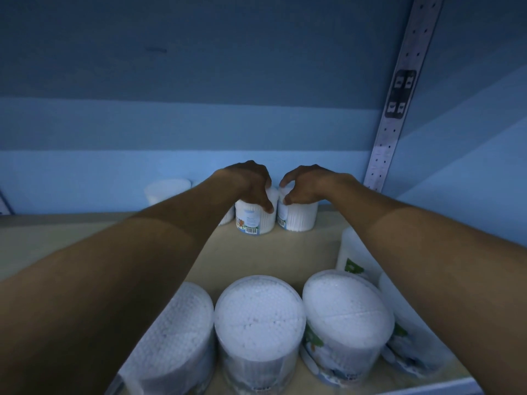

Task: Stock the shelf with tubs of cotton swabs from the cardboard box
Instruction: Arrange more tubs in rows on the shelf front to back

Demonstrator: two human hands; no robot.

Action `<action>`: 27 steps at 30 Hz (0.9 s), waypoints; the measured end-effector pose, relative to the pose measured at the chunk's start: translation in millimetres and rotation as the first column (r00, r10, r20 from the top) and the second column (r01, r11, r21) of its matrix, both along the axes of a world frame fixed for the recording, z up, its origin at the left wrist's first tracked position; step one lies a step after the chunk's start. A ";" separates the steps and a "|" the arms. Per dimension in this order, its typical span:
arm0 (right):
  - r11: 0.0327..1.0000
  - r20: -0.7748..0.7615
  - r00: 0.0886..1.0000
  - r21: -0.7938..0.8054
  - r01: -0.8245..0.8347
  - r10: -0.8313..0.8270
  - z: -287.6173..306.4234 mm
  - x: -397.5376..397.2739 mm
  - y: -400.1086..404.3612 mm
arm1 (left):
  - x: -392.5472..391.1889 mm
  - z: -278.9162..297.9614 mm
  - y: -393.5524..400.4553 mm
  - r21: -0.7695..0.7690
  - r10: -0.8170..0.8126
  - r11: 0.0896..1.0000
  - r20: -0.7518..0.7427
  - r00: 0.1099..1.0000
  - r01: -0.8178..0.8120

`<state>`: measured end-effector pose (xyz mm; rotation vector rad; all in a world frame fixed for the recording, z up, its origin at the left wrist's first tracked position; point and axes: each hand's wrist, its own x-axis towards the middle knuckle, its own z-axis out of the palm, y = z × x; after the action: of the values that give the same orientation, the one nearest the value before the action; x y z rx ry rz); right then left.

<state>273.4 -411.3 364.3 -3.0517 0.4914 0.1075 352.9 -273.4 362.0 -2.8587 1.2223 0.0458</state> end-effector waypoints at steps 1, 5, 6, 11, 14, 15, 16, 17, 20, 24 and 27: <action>1.000 0.001 1.000 0.000 -0.003 0.003 0.1 -2.9 1.6 | -3.3 0.3 2.0 0.004 -0.005 1.000 0.004 1.000 0.005; 1.000 0.002 1.000 0.002 -0.018 0.018 -0.2 -13.4 7.8 | -15.8 0.8 10.6 0.008 -0.027 1.000 0.019 0.999 0.027; 1.000 0.005 1.000 0.008 -0.017 0.017 -0.8 -15.5 9.1 | -18.7 0.4 12.8 0.004 -0.028 1.000 0.021 0.999 0.028; 0.998 0.033 0.999 0.058 -0.006 0.004 -6.7 -27.0 16.0 | -32.3 -1.7 24.4 -0.023 -0.021 0.999 0.014 1.000 0.022; 0.998 0.042 0.999 0.063 -0.004 0.002 -8.4 -34.7 21.0 | -40.5 -0.9 30.9 -0.033 -0.013 0.999 0.005 1.000 0.013; 0.998 0.042 0.999 0.061 -0.007 0.005 -8.7 -37.2 22.6 | -43.2 -0.6 33.0 -0.034 -0.011 0.999 -0.001 1.000 0.011; 0.998 0.040 0.999 0.060 -0.012 0.009 -9.1 -39.9 24.3 | -45.7 -0.2 35.1 -0.036 -0.009 0.999 -0.007 1.000 0.009; 0.998 0.043 0.999 0.061 -0.019 0.016 -9.6 -42.6 25.6 | -48.0 0.0 37.0 -0.037 -0.009 0.999 -0.010 1.000 0.008; 0.997 0.054 0.998 0.068 -0.037 0.034 -9.8 -50.4 30.2 | -54.4 -0.2 43.0 -0.041 -0.011 0.999 -0.015 1.000 0.010; 0.994 0.055 0.998 0.100 -0.031 0.026 -8.8 -59.1 37.9 | -61.6 -0.9 50.6 -0.040 -0.013 0.999 -0.013 1.000 0.012; 0.993 0.055 0.998 0.112 -0.032 0.026 -8.0 -65.0 42.1 | -65.8 -0.8 55.2 -0.034 -0.017 0.999 -0.014 1.000 0.017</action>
<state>208.3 -369.2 356.3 -2.9435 0.4223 0.0525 287.1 -218.2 361.1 -2.8811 1.2616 0.0456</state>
